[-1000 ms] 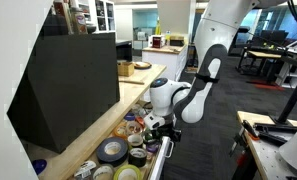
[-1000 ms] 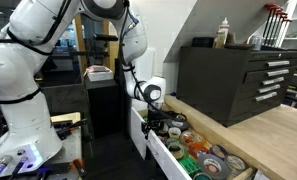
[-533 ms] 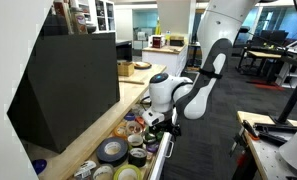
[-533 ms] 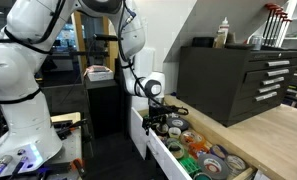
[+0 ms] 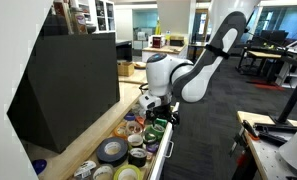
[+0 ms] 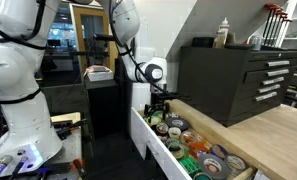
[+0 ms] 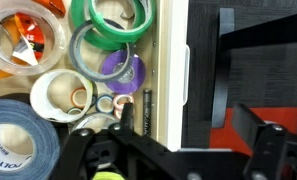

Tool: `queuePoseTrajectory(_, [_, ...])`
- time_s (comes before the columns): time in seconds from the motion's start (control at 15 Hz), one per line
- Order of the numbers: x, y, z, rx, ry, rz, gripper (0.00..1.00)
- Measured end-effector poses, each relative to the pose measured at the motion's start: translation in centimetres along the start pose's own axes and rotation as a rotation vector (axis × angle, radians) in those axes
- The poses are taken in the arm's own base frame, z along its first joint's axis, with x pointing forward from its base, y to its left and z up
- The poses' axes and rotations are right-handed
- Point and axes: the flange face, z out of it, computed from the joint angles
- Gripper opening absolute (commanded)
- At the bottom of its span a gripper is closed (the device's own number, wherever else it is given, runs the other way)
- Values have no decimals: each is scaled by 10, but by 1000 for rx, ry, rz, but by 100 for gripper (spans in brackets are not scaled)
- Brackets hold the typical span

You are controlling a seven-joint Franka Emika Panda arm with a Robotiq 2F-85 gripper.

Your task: Open the top drawer of the storage cabinet

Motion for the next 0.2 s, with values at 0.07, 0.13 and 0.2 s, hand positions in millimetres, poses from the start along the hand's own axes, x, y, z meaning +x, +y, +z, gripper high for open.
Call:
queuePoseTrajectory(0.07, [-1,0,-7,6,2,16,100])
queuePoseTrajectory(0.13, [-3,0,-13,8,2,40,100])
queuePoseTrajectory(0.2, [-4,0,-16,8,1,57,100])
